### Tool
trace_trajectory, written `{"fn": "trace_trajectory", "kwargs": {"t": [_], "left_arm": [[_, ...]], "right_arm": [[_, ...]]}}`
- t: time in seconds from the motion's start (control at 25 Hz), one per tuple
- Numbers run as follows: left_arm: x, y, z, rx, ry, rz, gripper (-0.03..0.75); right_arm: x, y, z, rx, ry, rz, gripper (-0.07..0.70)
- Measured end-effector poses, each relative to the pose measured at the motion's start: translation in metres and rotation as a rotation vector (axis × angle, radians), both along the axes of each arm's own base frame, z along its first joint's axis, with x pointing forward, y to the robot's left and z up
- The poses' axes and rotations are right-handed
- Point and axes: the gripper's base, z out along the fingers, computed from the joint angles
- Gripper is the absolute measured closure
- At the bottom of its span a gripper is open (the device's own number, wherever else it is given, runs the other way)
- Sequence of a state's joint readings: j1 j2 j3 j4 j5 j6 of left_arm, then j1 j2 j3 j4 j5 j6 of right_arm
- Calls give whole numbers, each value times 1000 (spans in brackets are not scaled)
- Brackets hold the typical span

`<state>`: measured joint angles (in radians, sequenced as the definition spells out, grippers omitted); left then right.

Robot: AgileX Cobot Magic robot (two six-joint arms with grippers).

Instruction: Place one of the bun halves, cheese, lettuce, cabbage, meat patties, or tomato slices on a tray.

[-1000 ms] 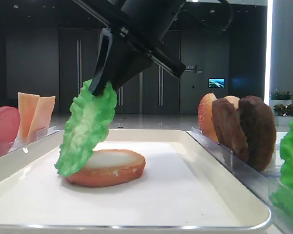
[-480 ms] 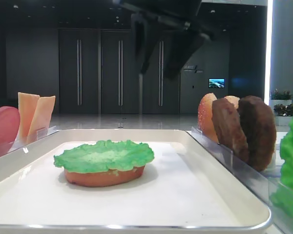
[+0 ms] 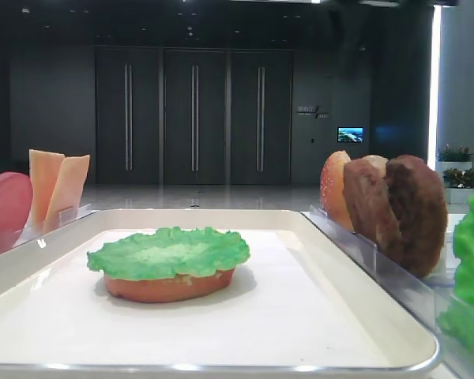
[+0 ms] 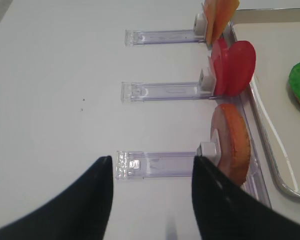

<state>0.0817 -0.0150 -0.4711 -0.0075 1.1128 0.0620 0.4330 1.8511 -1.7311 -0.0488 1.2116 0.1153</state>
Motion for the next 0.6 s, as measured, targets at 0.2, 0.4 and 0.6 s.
{"fn": "trace_trajectory", "kwargs": {"t": [0.2, 0.4, 0.6], "left_arm": [[0, 0, 0, 0, 0, 0, 325], [0, 0, 0, 0, 0, 0, 325], [0, 0, 0, 0, 0, 0, 325]], "right_arm": [[33, -125, 0, -27, -8, -308, 239], [28, -180, 10, 24, -15, -449, 241], [-16, -177, 20, -18, -10, -428, 251]]}}
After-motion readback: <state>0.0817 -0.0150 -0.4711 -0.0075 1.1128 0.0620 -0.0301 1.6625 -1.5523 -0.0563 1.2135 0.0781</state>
